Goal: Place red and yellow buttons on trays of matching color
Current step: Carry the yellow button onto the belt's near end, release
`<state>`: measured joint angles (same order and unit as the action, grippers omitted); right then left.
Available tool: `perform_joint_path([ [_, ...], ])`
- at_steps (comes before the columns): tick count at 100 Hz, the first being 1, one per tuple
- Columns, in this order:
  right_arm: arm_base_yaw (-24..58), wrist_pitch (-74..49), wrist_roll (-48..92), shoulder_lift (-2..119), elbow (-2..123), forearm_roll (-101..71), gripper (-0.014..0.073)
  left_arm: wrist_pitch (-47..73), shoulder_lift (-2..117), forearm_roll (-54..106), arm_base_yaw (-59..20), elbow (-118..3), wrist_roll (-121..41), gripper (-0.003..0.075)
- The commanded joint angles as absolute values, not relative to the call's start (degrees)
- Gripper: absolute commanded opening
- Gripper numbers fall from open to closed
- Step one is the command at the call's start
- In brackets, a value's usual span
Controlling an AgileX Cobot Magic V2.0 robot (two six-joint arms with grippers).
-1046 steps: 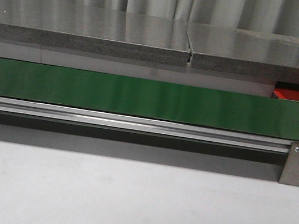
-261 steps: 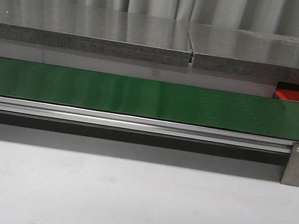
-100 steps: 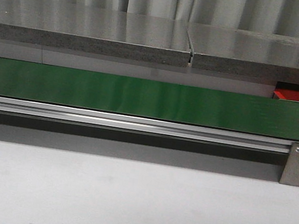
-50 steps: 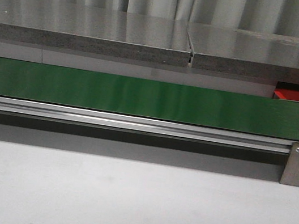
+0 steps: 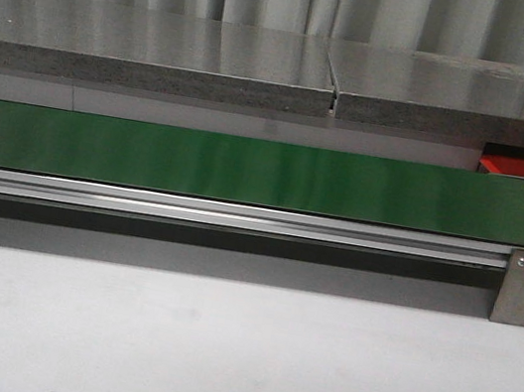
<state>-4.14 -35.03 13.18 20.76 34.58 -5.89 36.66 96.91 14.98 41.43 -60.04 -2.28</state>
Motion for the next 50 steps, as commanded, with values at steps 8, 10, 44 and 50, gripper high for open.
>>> perform_joint_path([
  [8, -4.09, -30.98, 13.57, 21.00, 35.97, -6.00, -0.0066, 35.33, 97.82, 14.73, 42.61, -65.47, -2.19, 0.0506],
  [10, -4.09, -30.98, 13.57, 21.00, 35.97, -6.00, -0.0066, 35.33, 98.11, 14.39, 42.61, -66.13, -2.19, 0.0505],
  [44, -4.09, -30.98, 13.57, 21.00, 35.97, -6.00, -0.0066, 37.23, 99.72, 6.92, 43.51, -74.35, 0.00, 0.0505],
  [50, -4.09, -30.98, 13.57, 21.00, 35.97, -6.00, -0.0066, 38.06, 100.69, 6.79, 43.57, -75.23, 0.00, 0.0505],
])
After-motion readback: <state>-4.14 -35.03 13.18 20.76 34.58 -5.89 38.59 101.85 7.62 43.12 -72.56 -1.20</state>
